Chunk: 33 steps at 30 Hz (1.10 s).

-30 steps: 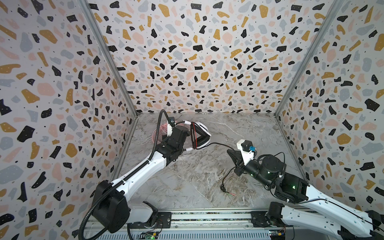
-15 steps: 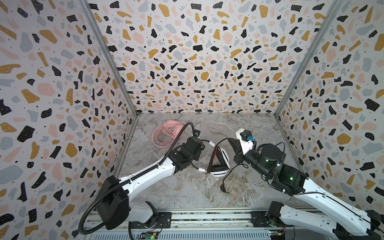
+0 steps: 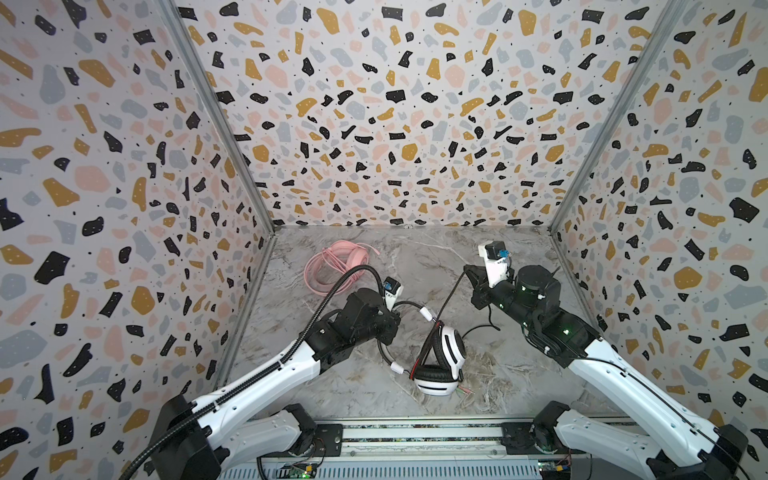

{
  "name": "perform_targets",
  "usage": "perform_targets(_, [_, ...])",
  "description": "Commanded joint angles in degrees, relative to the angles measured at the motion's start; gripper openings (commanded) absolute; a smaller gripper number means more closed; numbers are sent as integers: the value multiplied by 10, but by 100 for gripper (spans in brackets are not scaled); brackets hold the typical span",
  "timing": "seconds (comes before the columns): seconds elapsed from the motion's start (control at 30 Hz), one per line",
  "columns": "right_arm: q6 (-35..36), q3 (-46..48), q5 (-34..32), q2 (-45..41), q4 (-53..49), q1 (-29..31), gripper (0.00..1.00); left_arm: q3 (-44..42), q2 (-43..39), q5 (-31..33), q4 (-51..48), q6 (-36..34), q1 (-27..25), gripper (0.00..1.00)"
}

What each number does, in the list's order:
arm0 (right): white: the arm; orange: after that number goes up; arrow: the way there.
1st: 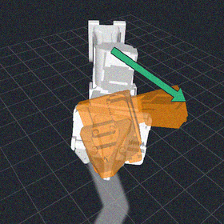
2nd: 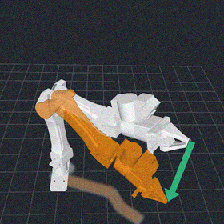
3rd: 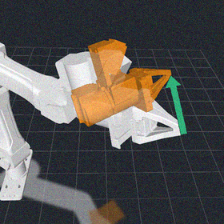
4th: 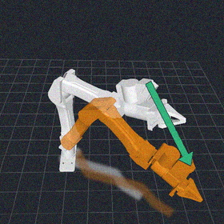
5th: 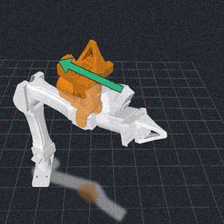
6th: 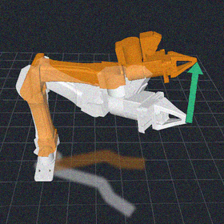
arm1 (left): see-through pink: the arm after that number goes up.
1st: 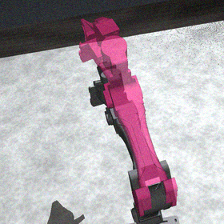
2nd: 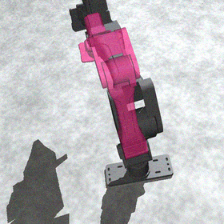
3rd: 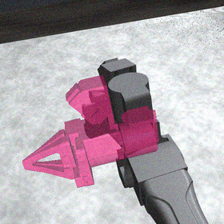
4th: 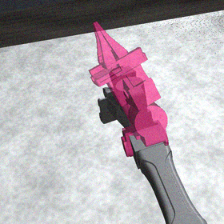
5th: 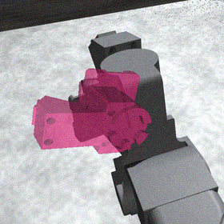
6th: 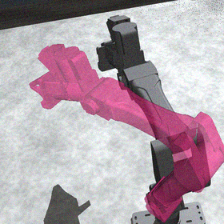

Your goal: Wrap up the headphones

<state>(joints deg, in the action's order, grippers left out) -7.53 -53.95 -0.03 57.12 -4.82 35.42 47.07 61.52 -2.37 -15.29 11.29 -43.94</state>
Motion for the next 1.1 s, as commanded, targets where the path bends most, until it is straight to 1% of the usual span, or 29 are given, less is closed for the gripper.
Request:
perform_targets(0.0, [-29,16,66,14,3,-26,0,4,-31,-68,58,16,1,0])
perform_targets(0.1, [-38,40,92,30,11,-31,0,1,-47,-74,72,31,2,0])
perform_targets(0.2, [-55,94,116,18,57,-31,1,7,-59,-78,82,47,4,0])
perform_targets(0.33, [-71,147,164,17,110,-31,3,20,-64,-125,122,80,7,0])
perform_targets(0.4, [-78,178,207,16,158,-31,6,39,-62,-137,123,89,8,0])
perform_targets(0.43, [-88,203,242,14,206,-30,8,49,-61,-142,124,92,8,0])
perform_targets(0.47, [-104,226,262,12,250,-31,9,55,-61,-152,130,98,8,0])
perform_targets(0.57, [-139,265,292,29,343,-31,10,69,-61,-179,153,121,8,0])
perform_targets(0.67, [-161,271,318,73,405,-30,12,83,-64,-209,169,141,8,0])
perform_targets(0.93, [-188,266,330,170,494,-14,13,115,-73,-240,191,173,8,0])
perform_targets(1.07, [-190,257,320,208,518,7,13,103,-87,-247,213,192,8,0])
